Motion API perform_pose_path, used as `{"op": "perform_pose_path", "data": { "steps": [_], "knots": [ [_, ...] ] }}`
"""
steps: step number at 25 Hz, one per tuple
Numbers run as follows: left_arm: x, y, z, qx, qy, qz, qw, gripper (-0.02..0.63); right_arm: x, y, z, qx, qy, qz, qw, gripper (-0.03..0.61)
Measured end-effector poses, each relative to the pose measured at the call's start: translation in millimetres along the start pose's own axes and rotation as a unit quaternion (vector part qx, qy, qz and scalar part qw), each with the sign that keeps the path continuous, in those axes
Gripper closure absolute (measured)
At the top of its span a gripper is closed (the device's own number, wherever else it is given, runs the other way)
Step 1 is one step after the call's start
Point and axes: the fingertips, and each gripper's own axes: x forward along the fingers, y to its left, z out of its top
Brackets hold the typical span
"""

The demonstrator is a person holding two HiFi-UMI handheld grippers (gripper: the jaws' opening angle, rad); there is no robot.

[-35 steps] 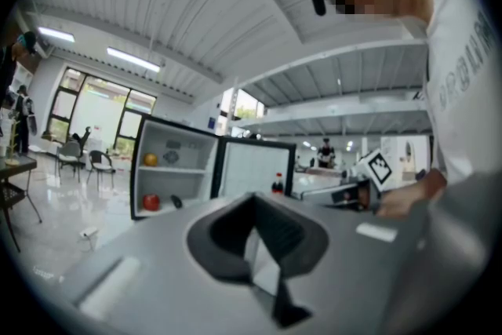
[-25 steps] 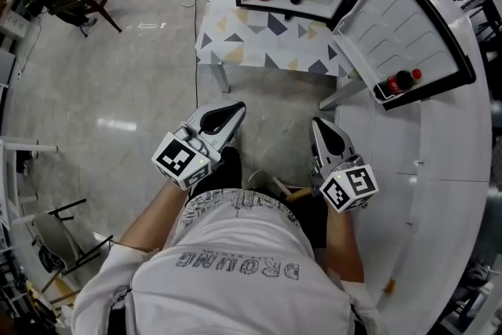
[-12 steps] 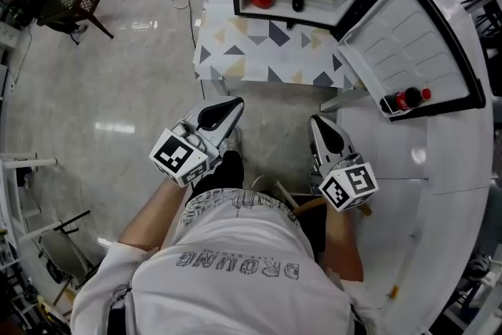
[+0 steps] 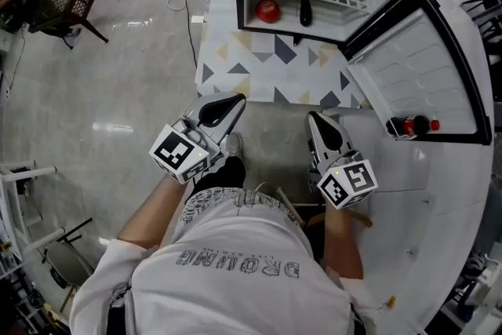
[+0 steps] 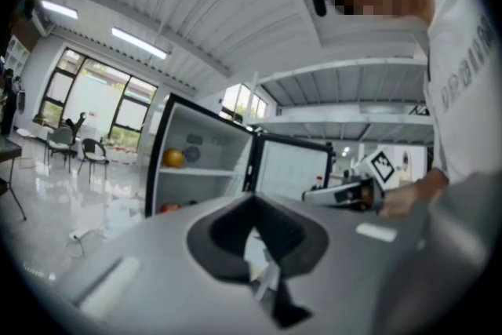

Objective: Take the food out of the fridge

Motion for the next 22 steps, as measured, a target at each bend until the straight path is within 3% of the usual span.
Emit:
{"op": "perform_pose_path", "data": {
  "steps": [22],
  "knots": [
    [36, 118, 22, -0.006, 0.005, -0.028, 0.9996, 0.606, 112, -25, 39, -0.004, 0.006, -0.029, 1.0, 0.578]
  ]
}}
